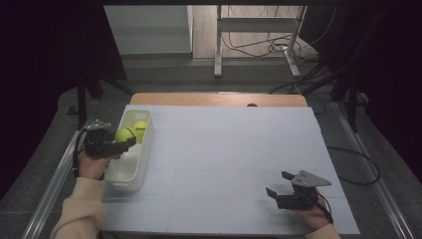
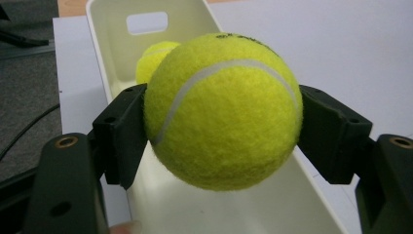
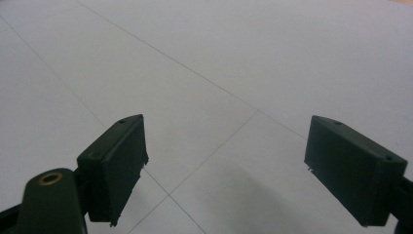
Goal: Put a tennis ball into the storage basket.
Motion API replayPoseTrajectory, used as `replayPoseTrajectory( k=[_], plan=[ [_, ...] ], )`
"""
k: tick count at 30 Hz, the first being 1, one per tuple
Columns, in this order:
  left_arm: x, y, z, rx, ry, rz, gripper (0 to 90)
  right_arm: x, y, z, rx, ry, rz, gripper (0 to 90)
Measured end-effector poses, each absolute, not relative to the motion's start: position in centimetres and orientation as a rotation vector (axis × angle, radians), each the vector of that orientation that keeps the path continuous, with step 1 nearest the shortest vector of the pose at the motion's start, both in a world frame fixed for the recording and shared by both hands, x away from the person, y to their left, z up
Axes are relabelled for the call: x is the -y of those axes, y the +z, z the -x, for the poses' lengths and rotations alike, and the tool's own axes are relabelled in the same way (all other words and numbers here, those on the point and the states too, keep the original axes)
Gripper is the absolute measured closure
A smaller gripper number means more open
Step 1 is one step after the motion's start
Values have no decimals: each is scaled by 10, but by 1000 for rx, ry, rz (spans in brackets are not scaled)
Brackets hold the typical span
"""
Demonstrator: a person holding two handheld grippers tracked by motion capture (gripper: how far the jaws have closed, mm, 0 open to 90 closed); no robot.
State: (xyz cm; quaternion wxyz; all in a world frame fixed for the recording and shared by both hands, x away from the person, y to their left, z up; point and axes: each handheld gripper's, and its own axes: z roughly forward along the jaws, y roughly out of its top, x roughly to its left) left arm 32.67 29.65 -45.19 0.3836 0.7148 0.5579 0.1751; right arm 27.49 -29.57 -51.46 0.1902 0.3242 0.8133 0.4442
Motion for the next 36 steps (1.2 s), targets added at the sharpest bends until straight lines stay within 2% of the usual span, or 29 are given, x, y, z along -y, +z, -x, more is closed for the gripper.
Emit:
replayPoseTrajectory(
  k=[12, 32, 34, 36],
  plan=[
    [-289, -454, -333, -1438, 433, -1917, 256, 296, -515, -275, -2287, 1249, -909, 157],
    [-291, -451, -331, -1441, 445, -1919, 250, 295, -515, -275, -2290, 1246, -909, 158],
    [-291, -451, -330, -1434, 454, -1916, 238, 295, -515, -275, -2289, 1249, -908, 157],
    [-293, -447, -328, -1409, 494, -1880, 180, 295, -515, -275, -2288, 1249, -909, 158]
  ],
)
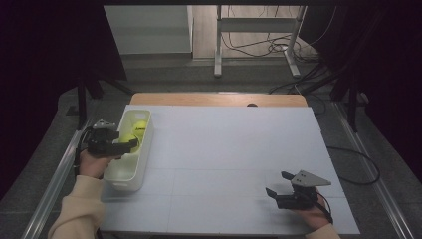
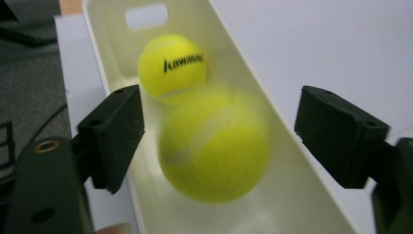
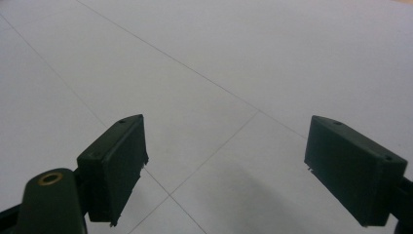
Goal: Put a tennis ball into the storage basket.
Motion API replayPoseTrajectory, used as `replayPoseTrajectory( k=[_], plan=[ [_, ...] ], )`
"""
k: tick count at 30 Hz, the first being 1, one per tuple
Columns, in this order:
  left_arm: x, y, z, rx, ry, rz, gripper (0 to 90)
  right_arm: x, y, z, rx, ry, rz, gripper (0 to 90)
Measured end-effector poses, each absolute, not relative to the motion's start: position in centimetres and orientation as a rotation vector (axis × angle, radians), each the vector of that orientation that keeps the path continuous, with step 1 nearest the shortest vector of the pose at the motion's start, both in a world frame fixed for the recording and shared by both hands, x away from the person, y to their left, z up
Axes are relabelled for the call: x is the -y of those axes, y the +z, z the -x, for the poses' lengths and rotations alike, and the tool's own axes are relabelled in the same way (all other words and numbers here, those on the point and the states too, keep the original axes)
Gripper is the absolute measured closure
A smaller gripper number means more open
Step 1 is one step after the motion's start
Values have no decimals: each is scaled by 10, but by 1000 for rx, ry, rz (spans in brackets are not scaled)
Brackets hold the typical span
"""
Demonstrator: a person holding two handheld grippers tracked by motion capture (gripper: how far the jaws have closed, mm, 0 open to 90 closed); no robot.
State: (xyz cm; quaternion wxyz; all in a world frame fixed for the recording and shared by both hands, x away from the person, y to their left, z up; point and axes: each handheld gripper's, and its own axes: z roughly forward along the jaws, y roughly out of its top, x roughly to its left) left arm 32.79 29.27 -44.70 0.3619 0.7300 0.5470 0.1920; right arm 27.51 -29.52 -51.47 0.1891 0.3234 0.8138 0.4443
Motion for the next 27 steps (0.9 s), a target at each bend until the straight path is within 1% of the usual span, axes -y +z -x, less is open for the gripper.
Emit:
replayPoseTrajectory(
  k=[2, 7, 13, 19, 27],
  plan=[
    [-293, -445, -327, -1407, 496, -1876, 155, 295, -515, -275, -2289, 1249, -909, 158],
    [-294, -441, -323, -1381, 484, -1855, 133, 295, -515, -275, -2289, 1247, -909, 157],
    [-291, -438, -316, -1335, 469, -1829, 132, 296, -515, -275, -2288, 1246, -910, 158],
    [-279, -428, -306, -1252, 459, -1807, 132, 295, -514, -276, -2284, 1257, -907, 157],
    [-262, -425, -295, -1176, 441, -1810, 135, 296, -513, -274, -2287, 1262, -903, 157]
  ],
)
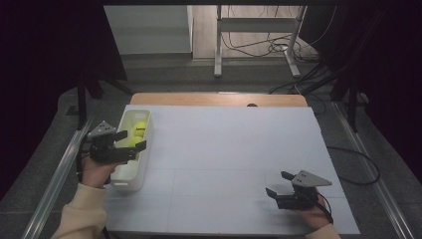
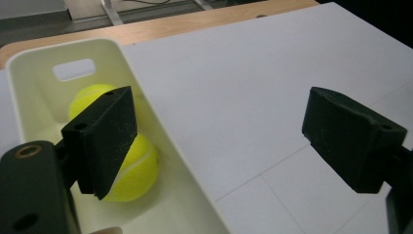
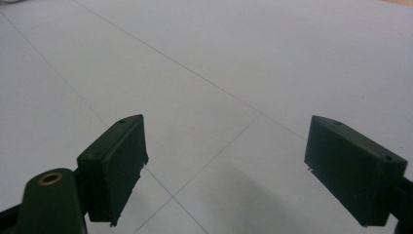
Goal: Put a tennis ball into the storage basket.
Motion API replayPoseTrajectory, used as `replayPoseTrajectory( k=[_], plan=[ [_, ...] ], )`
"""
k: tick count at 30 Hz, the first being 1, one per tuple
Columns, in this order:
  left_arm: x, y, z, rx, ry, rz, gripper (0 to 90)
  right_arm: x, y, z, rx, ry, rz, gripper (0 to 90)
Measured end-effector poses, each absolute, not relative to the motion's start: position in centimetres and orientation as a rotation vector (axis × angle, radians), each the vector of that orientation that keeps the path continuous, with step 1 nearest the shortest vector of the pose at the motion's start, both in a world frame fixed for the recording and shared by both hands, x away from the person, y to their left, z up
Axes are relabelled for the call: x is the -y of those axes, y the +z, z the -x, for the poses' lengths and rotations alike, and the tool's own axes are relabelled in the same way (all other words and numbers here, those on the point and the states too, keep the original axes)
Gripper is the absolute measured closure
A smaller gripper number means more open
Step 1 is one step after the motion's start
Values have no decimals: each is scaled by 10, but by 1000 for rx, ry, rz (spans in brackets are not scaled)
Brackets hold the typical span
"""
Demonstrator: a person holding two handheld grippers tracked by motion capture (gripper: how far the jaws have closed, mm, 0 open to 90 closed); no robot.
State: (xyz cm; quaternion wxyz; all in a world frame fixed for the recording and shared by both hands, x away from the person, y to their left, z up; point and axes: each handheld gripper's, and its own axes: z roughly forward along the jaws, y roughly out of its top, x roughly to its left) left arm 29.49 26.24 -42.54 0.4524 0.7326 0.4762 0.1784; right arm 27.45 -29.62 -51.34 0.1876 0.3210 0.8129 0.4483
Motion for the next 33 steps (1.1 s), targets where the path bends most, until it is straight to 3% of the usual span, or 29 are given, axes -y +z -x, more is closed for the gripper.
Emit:
replayPoseTrajectory(
  k=[33],
  plan=[
    [-196, -441, -259, -960, 309, -1835, 134, 292, -514, -275, -2297, 1263, -887, 156]
  ],
)
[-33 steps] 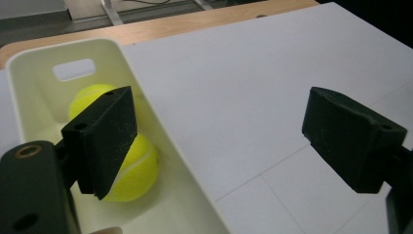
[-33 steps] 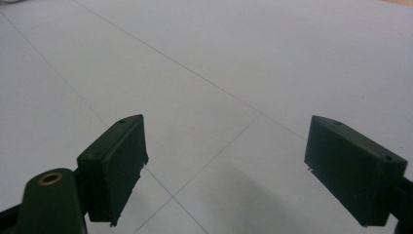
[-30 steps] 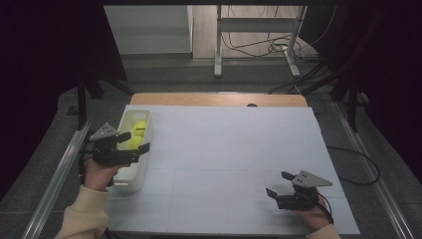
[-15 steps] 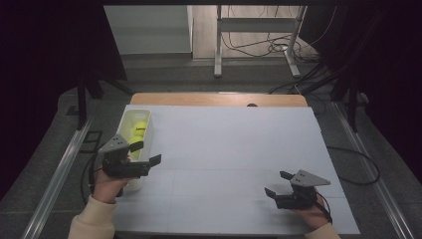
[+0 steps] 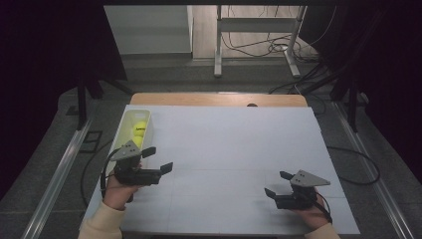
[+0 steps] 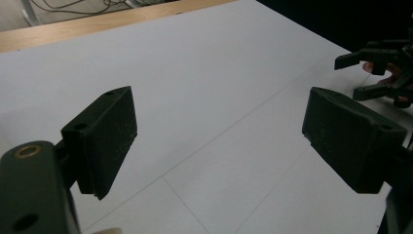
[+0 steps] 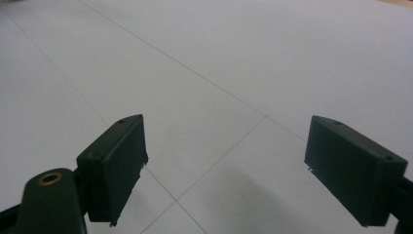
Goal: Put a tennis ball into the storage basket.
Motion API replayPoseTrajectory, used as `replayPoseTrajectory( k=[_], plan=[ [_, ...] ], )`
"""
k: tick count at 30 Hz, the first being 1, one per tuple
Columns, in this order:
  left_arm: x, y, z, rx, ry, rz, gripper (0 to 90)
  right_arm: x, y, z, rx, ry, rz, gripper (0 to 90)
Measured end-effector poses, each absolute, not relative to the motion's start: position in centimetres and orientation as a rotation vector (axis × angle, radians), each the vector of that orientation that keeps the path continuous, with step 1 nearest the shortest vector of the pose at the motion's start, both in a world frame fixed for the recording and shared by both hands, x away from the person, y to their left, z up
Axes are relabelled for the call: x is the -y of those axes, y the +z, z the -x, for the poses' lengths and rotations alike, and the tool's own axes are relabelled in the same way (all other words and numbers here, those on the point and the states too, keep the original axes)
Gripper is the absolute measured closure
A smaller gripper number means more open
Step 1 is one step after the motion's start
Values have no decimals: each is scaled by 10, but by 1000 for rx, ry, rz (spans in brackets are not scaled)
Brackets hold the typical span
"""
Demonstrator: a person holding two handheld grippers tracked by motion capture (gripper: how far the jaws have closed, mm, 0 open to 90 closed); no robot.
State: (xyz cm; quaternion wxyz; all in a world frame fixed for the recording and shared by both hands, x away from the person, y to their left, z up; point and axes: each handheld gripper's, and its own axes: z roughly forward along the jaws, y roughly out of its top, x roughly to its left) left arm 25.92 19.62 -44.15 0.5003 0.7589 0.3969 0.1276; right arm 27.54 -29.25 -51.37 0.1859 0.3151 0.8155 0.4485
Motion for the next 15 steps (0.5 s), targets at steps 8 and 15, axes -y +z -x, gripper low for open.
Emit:
replayPoseTrajectory(
  k=[8, 15],
  plan=[
    [-178, -453, -256, -914, 303, -1851, 130, 292, -514, -275, -2300, 1270, -878, 155],
    [-166, -466, -251, -885, 269, -1874, 128, 292, -513, -273, -2307, 1278, -867, 154]
  ],
)
